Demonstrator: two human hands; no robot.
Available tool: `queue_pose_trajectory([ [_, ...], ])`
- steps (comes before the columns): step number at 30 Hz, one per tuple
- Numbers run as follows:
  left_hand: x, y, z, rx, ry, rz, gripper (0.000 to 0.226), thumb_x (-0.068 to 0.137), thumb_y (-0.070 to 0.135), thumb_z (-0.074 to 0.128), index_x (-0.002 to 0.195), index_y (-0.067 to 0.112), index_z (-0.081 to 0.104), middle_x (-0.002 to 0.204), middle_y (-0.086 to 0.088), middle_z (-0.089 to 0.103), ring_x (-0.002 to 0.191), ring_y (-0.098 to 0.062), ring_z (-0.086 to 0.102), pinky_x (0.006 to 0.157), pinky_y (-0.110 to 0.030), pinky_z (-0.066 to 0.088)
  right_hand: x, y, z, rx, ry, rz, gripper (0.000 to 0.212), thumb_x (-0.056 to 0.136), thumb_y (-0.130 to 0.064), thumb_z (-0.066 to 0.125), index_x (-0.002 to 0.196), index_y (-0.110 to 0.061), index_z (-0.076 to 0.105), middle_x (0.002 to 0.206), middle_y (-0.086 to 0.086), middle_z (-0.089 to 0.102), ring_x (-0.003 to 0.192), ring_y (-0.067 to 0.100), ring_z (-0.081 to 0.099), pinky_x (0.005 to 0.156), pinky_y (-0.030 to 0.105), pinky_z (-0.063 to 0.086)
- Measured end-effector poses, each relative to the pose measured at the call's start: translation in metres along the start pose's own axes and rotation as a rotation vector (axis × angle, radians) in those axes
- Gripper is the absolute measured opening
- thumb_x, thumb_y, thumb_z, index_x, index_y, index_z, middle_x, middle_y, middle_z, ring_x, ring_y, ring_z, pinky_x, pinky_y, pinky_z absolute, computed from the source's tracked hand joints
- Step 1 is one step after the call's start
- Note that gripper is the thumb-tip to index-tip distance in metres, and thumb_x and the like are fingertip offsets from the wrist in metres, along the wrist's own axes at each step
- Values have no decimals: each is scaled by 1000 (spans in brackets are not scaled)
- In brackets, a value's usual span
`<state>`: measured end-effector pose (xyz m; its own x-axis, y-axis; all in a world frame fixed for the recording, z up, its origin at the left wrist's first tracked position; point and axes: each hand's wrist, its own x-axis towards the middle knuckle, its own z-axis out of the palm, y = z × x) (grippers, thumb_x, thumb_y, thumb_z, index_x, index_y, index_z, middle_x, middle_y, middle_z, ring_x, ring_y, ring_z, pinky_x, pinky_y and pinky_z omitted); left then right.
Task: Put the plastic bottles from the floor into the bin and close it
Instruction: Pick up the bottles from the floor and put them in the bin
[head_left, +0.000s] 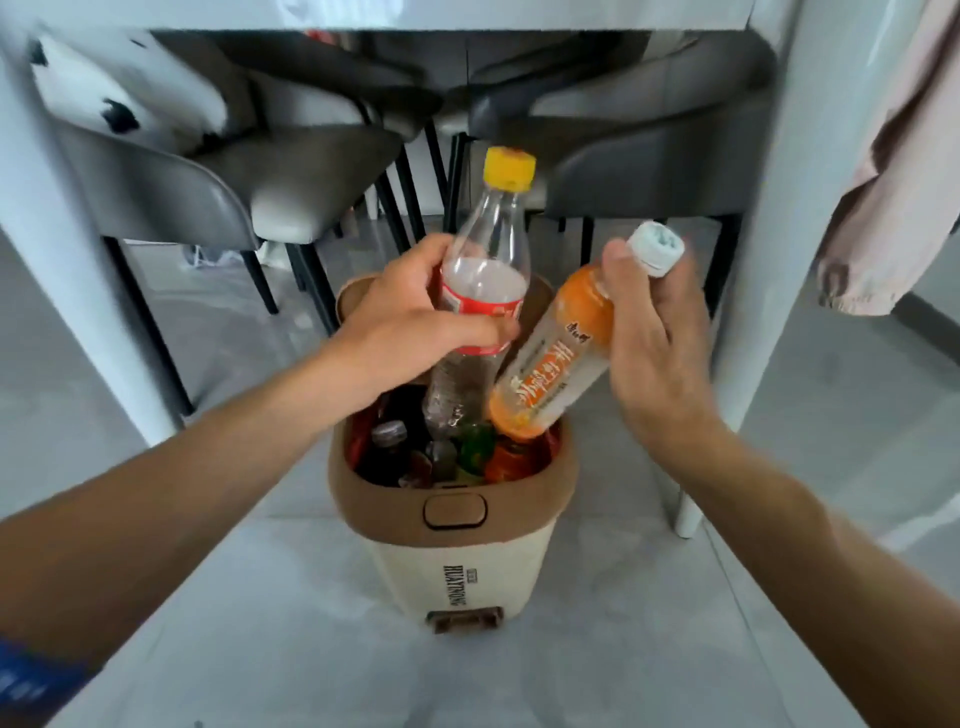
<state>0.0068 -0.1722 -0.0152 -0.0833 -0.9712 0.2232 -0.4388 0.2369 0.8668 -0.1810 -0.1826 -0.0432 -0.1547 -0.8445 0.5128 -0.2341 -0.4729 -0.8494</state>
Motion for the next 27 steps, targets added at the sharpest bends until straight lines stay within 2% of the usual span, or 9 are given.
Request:
queue_pose_trajectory([
  [3,-5,-41,-8,186,-127,-72,71,61,28,91,119,35,52,113,13,67,109,-5,63,101,-37,49,-8,10,16,-109,-111,8,32,95,-54,42,100,-25,51,99,6,56,93,22,58,86,52,50],
  [7,-9,-71,-8,235,-279,-53,97,66,32,87,141,44,25,131,13,58,125,-11,55,109,-43,44,-14,22,23,-158,-274,5,21,97,-42,52,112,-28,48,98,-12,57,93,4,59,77,25,48],
  [10,-11,-87,-13,242,-336,-84,74,77,38,80,135,43,34,122,23,57,120,-5,55,108,-41,46,-20,32,24,-266,-382,8,24,95,-34,59,116,-32,48,98,-17,56,91,2,60,72,21,50],
  [12,-9,-91,-17,245,-332,-101,43,79,50,71,116,38,53,111,16,63,111,-8,59,100,-45,51,-24,39,25,-331,-445,37,29,93,-34,62,118,-31,50,99,-14,59,90,7,63,72,23,52],
  [14,-4,-91,-20,213,-268,-102,35,79,52,67,104,28,61,100,5,69,101,-14,65,94,-47,54,-26,43,24,-360,-477,72,35,91,-37,64,121,-31,48,105,-11,60,94,9,62,76,27,55],
  [16,0,-90,-20,203,-230,-107,26,80,48,70,99,32,62,95,7,71,97,-15,67,93,-45,54,-27,46,25,-407,-509,91,37,88,-40,67,118,-31,46,106,-10,59,97,10,59,81,33,55],
  [19,2,-93,-21,210,-242,-150,32,78,45,76,100,38,54,98,10,65,99,-15,63,92,-45,53,-30,54,26,-544,-642,103,34,85,-41,70,107,-30,48,104,-7,62,95,14,61,81,39,55],
  [23,0,-82,-21,302,-314,-107,36,76,46,78,98,33,53,94,4,66,92,-17,65,86,-50,56,-31,60,23,-553,-717,90,31,83,-38,73,104,-27,54,100,-3,64,91,16,63,81,44,56],
  [27,2,-48,-38,331,-325,-6,28,84,46,70,100,27,57,96,-3,68,93,-22,67,85,-51,56,-31,59,19,-544,-840,42,29,91,-37,64,117,-31,55,109,-7,63,98,12,62,87,37,55],
])
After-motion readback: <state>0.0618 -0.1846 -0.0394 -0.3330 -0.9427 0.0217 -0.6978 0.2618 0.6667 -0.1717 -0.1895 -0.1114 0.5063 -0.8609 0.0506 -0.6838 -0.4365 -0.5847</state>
